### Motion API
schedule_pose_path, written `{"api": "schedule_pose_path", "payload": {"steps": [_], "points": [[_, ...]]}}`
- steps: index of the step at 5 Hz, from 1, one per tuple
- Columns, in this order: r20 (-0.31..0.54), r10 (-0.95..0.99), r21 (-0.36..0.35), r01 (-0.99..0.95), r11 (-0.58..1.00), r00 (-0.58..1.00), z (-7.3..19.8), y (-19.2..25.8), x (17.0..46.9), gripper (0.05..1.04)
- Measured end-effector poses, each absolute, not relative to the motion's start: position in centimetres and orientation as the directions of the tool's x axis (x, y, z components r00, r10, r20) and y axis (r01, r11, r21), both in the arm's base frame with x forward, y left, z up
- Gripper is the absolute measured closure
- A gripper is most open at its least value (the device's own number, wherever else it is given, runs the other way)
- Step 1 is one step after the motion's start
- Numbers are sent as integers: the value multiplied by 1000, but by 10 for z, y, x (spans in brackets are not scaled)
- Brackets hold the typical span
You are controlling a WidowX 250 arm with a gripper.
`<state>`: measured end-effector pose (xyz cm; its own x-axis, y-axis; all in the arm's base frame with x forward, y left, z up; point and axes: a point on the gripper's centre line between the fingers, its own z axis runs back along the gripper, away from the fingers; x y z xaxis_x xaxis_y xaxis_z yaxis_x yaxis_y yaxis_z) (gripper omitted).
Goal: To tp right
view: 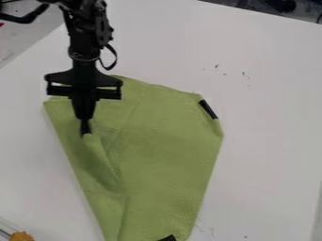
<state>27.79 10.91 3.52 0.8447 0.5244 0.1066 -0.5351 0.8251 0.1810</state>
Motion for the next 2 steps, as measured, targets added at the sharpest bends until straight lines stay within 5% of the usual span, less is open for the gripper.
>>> {"api": "schedule_pose_path", "payload": {"steps": [2], "points": [[111, 438, 70, -446, 892, 892, 11, 88, 334, 1006]]}}
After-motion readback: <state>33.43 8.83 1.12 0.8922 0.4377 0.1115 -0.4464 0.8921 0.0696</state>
